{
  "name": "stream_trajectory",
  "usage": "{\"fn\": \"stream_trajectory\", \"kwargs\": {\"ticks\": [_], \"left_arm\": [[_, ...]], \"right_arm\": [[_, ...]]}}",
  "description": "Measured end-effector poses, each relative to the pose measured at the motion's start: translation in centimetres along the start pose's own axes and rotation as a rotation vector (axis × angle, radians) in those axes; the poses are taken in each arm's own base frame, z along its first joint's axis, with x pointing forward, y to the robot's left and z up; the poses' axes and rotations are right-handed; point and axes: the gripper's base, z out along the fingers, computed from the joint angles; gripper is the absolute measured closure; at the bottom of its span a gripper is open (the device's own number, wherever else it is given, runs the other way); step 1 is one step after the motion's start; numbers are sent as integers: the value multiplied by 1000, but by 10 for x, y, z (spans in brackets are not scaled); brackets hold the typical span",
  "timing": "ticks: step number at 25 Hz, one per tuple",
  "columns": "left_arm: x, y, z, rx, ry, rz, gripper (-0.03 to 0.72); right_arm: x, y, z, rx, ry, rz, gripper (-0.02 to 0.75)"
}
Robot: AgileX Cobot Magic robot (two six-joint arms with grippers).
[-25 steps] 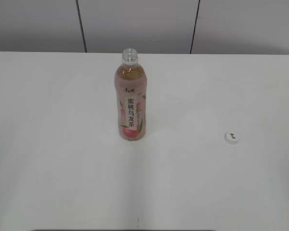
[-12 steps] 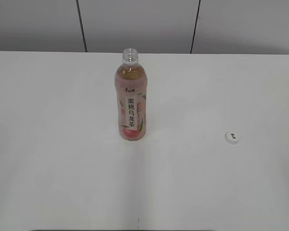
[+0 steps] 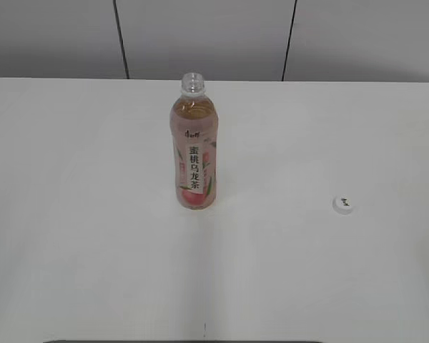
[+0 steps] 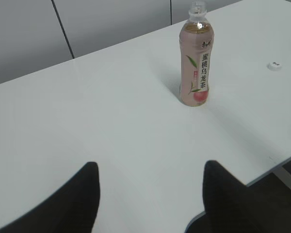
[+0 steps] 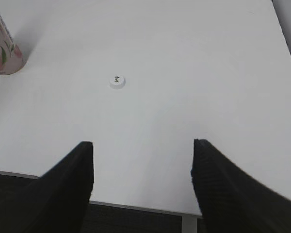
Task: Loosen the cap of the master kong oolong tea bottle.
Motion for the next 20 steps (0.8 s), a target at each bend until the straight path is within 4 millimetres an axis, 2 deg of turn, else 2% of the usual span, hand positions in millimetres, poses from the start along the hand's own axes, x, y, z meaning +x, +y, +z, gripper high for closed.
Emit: {"fn": "stream_trajectory", "kwargs": {"ticks": [4,10,20], "left_arm": [[0,-1,0,-79,4,-31,271],[0,-4,1,-299,16,-115,271],[0,-4,1,-316,18,-121,294]], "right_arm": [[0,0,0,27,2,17,254],[0,2,0,199,17,109,254],[0,2,0,203,17,112,254]]}}
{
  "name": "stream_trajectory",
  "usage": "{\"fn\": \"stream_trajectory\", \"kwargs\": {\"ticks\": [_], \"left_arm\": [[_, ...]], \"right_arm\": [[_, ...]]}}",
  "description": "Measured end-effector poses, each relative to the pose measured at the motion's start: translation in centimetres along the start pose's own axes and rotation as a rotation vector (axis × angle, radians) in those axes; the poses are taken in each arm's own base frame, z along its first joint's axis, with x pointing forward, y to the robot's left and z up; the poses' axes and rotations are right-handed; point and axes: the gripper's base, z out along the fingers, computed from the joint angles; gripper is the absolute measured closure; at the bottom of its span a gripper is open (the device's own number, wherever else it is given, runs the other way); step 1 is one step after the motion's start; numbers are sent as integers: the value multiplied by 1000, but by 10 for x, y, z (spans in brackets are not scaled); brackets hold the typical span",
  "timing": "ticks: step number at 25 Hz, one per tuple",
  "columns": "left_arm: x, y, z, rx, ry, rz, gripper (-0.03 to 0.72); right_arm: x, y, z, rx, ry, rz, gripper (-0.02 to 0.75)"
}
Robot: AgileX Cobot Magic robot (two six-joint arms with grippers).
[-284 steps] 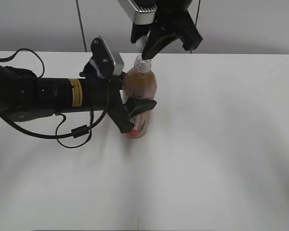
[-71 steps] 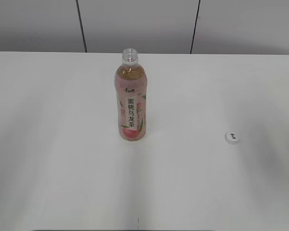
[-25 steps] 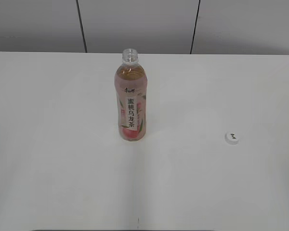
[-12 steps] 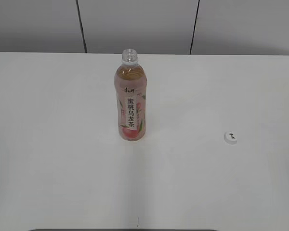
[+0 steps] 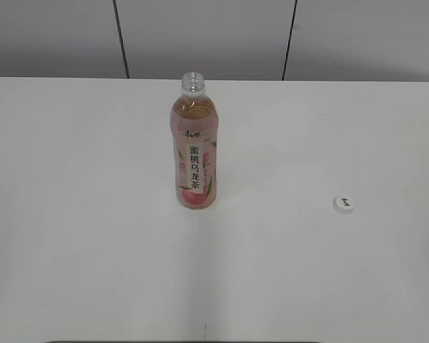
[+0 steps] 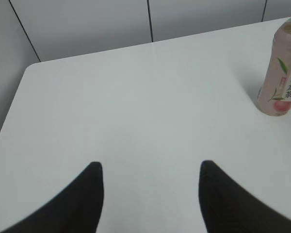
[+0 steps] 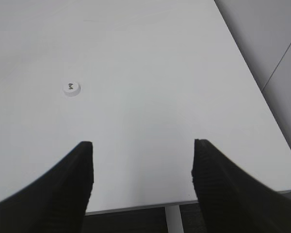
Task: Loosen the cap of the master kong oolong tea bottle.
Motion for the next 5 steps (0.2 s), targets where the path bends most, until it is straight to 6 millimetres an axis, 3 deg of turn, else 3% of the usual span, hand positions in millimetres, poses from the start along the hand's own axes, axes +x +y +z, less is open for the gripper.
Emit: {"fn": "stream_trajectory", "kwargs": {"ticks": [5], "left_arm": [[0,0,0,0,0,0,302]], "right_arm": [[0,0,0,0,0,0,254]]}}
